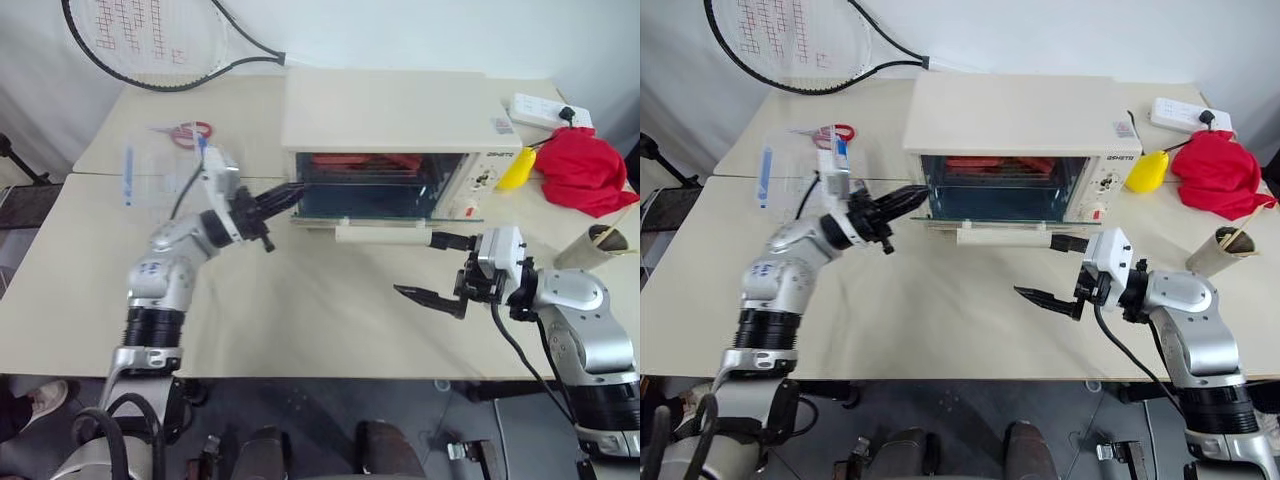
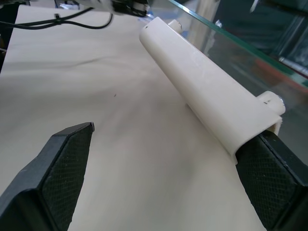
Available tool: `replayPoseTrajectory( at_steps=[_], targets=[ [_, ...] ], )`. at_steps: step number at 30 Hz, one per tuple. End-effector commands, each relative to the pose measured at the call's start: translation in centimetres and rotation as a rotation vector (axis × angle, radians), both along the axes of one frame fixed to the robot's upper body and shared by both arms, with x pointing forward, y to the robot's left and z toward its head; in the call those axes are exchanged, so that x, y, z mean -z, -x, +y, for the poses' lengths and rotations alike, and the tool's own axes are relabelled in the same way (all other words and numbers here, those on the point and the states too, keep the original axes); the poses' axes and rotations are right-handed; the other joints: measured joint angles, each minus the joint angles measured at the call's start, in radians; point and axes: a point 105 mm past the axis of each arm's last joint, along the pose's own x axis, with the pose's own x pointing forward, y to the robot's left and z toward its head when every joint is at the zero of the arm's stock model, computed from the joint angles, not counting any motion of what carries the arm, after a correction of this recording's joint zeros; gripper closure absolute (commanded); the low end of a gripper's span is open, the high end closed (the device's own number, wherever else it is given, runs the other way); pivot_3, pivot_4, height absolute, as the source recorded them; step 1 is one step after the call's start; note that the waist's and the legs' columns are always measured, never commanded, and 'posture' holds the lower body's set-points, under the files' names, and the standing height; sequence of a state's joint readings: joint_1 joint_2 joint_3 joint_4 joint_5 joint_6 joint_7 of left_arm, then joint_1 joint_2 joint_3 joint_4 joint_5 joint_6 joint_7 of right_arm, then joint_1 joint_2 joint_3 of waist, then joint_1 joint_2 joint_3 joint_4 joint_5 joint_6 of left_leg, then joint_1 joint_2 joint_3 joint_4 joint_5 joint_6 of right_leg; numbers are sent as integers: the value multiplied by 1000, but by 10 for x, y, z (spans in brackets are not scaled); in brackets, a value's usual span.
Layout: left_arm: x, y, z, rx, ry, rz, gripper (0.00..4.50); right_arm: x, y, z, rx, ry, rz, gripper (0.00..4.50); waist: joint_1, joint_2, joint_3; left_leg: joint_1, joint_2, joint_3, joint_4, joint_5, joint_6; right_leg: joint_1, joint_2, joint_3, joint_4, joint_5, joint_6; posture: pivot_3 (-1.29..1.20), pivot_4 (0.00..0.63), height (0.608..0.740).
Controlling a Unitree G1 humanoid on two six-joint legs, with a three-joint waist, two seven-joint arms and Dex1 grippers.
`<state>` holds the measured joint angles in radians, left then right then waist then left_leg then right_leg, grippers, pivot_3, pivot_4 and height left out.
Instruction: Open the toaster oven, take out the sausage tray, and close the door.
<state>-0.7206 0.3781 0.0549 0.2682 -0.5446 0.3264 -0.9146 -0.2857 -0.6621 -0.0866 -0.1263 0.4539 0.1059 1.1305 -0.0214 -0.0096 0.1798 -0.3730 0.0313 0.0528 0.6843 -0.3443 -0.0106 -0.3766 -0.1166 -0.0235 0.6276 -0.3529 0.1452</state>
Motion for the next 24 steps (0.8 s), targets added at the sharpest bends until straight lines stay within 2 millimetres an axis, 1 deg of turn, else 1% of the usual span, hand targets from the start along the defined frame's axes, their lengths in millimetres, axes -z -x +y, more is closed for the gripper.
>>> replayPoseTrajectory(
  at_steps=[1, 5, 7, 9, 10, 12, 14, 15, 18, 22, 24],
  targets=[
    [4, 9, -14, 88, -71, -54, 4482, -12, 11, -2, 11, -4, -69, 0, -1, 0, 0, 0, 0, 0, 0, 0, 0, 0, 0, 0, 0, 0, 0, 0, 150, 740],
    [16, 15, -23, 150, -114, -39, 4482, -5, 18, -14, 100, -14, -50, 0, 1, 0, 0, 0, 0, 0, -1, 0, 0, 0, 0, 0, 0, 0, 0, 0, 150, 740],
    [21, 17, -25, 163, -116, -13, 4482, 0, 26, -22, 159, -21, -34, 0, 7, 0, 0, 0, 0, 0, 0, 0, 0, 0, 0, 1, 0, 0, 0, 0, 150, 740],
    [40, 20, -27, 173, -212, -22, 4482, 13, 45, -51, 334, -27, 8, 0, 25, 1, 0, 0, 0, 1, 0, 0, 0, 1, 0, 1, 0, 0, 0, 0, 150, 740],
    [46, 21, -28, 174, -242, -31, 4482, 16, 52, -61, 401, -28, 22, 0, 38, 1, -1, 0, 0, 1, 0, 0, 0, 1, 0, 0, 0, 0, 0, 0, 150, 740],
    [65, 24, -25, 174, -327, -36, 4482, 11, 64, -83, 519, 1, 16, 0, 45, 1, -1, 1, 0, 3, -2, 0, 0, 1, 1, -1, -1, 0, 0, 0, 150, 740],
    [72, 26, -24, 175, -334, -20, 4482, 4, 69, -93, 562, 36, -5, 0, 43, 1, 0, 1, -1, 8, -1, 0, 0, 1, 0, 2, -1, 0, 1, 0, 150, 740],
    [72, 25, -23, 163, -320, -9, 4482, -2, 68, -96, 578, 31, -23, 0, 41, 0, 0, 2, -1, 11, 0, 0, 1, 1, 0, 4, -2, 2, 3, 0, 150, 740],
    [74, 25, -22, 137, -299, -10, 4482, -15, 62, -95, 581, 17, -64, 0, 35, -1, 0, 3, 0, 11, 0, 3, 2, 2, 1, 5, -4, 6, 2, 0, 150, 740],
    [73, 24, -21, 105, -272, -29, 4482, -24, 49, -77, 513, 16, -102, 0, 32, 0, -1, 4, 0, 11, -1, 4, 1, 1, 1, 6, -2, 6, 2, 0, 150, 740],
    [69, 26, -18, 89, -240, -58, 4482, -25, 35, -63, 495, 34, -129, 0, 31, 0, -1, 3, 0, 11, -1, 4, 1, 0, 1, 6, -2, 6, 2, 0, 150, 740]
  ],
)
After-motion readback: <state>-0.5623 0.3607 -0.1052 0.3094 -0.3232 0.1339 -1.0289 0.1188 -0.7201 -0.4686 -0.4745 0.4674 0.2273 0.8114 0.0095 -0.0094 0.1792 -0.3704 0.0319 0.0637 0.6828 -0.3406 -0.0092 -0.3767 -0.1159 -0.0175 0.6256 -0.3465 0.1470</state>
